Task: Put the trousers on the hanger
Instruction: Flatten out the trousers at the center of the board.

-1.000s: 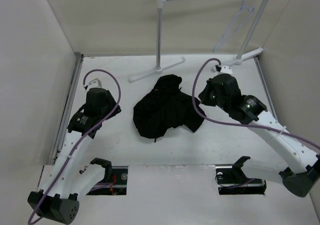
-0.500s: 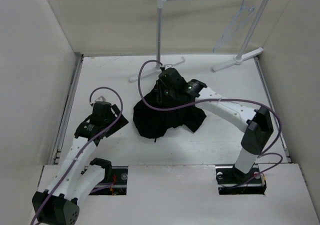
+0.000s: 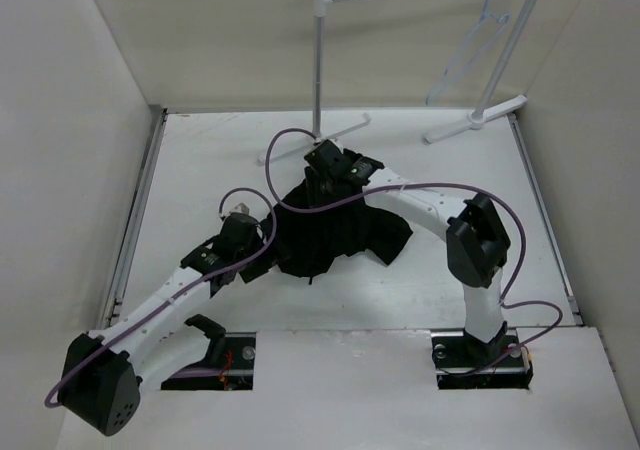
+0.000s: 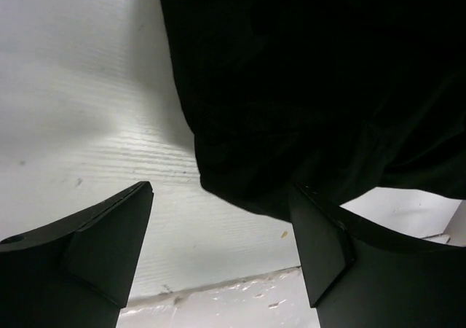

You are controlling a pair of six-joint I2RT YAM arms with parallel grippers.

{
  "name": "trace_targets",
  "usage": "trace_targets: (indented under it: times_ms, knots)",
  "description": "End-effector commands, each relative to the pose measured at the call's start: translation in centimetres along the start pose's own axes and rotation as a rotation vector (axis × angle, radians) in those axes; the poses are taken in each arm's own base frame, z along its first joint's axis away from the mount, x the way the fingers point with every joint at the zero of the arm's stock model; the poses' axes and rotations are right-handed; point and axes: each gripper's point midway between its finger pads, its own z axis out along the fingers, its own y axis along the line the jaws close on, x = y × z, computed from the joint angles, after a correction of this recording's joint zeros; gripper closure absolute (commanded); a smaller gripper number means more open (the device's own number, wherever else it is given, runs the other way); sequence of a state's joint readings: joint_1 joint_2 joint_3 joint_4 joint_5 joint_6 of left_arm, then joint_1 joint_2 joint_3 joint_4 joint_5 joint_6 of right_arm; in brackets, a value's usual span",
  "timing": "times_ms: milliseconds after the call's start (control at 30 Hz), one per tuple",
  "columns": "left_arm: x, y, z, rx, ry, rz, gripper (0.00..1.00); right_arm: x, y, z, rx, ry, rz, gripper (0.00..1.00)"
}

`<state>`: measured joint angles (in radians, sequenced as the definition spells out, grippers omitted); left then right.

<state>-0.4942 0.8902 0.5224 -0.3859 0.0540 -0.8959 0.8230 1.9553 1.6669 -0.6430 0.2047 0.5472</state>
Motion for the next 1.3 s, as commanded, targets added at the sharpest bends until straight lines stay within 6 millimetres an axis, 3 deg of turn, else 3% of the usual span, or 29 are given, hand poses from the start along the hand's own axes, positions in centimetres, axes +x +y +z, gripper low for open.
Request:
trace_targets:
  times_ms: [0,67,167,233,300,333,400,433,500,633,700,767,833,867,933,1000,1067,1133,1167,1267]
  knots:
    - [-0.2,-2.0,1.2,0.082,-0.014,-0.038,0.25,-1.9,0.7,0.5,-0.006,-0.045,0.045,0.43]
    - [0.0,-1.9,2.1,0.083,-0.005,-0.048,0.24,-2.0,1.1,1.2,-0.015,-0.048,0.067,0.51]
    - [0.5,-2.6,3.4,0.106,0.019,-0.058,0.24,-2.5,1.4,1.3,-0.017,-0.058,0.093,0.79]
    - [0.6,-3.3,4.3,0.122,0.02,-0.061,0.24,-3.5,1.8,0.2,-0.032,-0.092,0.112,0.9]
    - [0.1,-4.0,4.9,0.135,-0.008,-0.062,0.26,-5.4,2.2,-1.9,-0.061,-0.153,0.123,0.94]
    - [-0.4,-4.1,5.2,0.134,-0.034,-0.065,0.32,-6.3,2.3,-3.1,-0.069,-0.186,0.13,0.95]
    - [-1.5,-4.5,5.2,0.136,-0.091,-0.071,0.62,-8.1,2.3,-5.8,-0.087,-0.249,0.145,0.96]
    - [-2.2,-4.7,5.0,0.141,-0.119,-0.075,0.73,-8.9,2.3,-7.3,-0.1,-0.28,0.151,0.96]
    - [-4.5,-4.7,3.7,0.137,-0.204,-0.094,0.87,-10.8,2.4,-10.4,-0.131,-0.344,0.164,0.97]
    - [-11.5,-3.1,-2.2,0.067,-0.427,-0.108,0.93,-15.0,2.8,-17.9,-0.223,-0.488,0.194,0.97]
    - [-15.9,-2.9,-6.7,0.04,-0.558,-0.095,0.94,-16.9,3.2,-22.1,-0.285,-0.561,0.212,0.97]
    - [-20.5,-3.4,-12.6,0.031,-0.701,-0.081,0.94,-18.9,3.7,-27.5,-0.378,-0.644,0.235,0.97]
    - [-24.5,-5.0,-19.3,0.043,-0.846,-0.059,0.94,-20.6,3.8,-34.2,-0.489,-0.745,0.255,0.97]
    - [-25.9,-6.3,-22.3,0.055,-0.905,-0.04,0.94,-20.9,3.6,-36.5,-0.526,-0.78,0.26,0.97]
    - [-27.3,-8.8,-27.0,0.097,-0.988,-0.007,0.93,-21.2,2.7,-41.8,-0.6,-0.865,0.271,0.97]
    - [-27.5,-11.3,-30.7,0.168,-1.043,0.011,0.92,-20.4,1.5,-44.4,-0.636,-0.898,0.274,0.97]
    - [-26.3,-12.8,-31.8,0.237,-1.04,0.018,0.89,-18.3,-0.1,-44.0,-0.644,-0.875,0.289,0.96]
    - [-24.4,-12.4,-30.5,0.247,-1.001,0.027,0.83,-15.5,-2.5,-40.7,-0.601,-0.823,0.332,0.96]
    - [-23.6,-12.0,-29.2,0.238,-0.974,0.038,0.78,-13.7,-4.3,-37.7,-0.549,-0.781,0.373,0.96]
    - [-19.8,-8.4,-22.2,0.106,-0.818,0.082,0.54,-7.8,-10.2,-29.2,-0.393,-0.635,0.539,0.97]
